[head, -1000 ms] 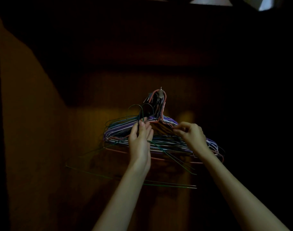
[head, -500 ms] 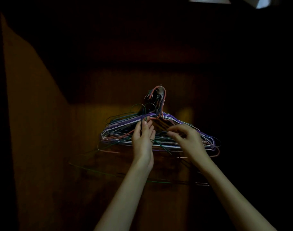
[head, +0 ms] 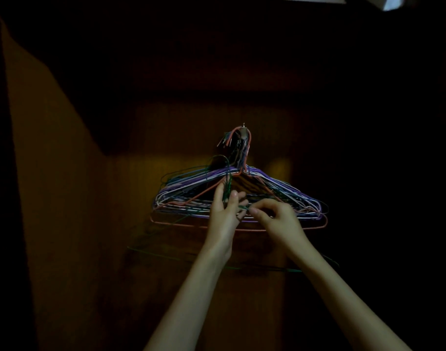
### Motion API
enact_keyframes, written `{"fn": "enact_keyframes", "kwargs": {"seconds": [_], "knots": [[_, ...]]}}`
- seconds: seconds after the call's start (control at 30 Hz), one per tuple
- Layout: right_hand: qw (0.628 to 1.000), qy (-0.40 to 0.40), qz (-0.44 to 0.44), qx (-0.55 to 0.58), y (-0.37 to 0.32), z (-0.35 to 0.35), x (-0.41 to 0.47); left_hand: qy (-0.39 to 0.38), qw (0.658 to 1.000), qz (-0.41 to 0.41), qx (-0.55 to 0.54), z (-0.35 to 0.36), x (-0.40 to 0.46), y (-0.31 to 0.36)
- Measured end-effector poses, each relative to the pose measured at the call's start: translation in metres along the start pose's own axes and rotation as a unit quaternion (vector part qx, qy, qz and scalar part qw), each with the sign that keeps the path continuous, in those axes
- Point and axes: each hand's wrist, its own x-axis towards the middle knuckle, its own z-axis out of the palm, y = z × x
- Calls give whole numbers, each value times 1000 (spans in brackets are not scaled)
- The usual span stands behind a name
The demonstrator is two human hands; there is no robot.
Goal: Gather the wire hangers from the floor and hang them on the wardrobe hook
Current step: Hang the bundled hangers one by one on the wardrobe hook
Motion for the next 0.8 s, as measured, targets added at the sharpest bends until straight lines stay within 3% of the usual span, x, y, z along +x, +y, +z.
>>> {"fn": "enact_keyframes", "kwargs": {"seconds": [0.17,0.33,0.47,0.63,0.8], "knots": [[1000,9,9,26,-2,-6,-3,59,995,54,65,-12,-9,-8],[999,-17,18,38,-2,-5,-9,106,993,43,27,-12,-11,-8],[997,-31,38,64,-3,-4,-14,111,993,30,-1,-15,-20,-10],[995,8,53,80,-7,0,-22,152,987,49,12,-24,-33,-12],[996,-36,54,58,-12,4,-37,133,990,44,13,-35,-52,-7]]}}
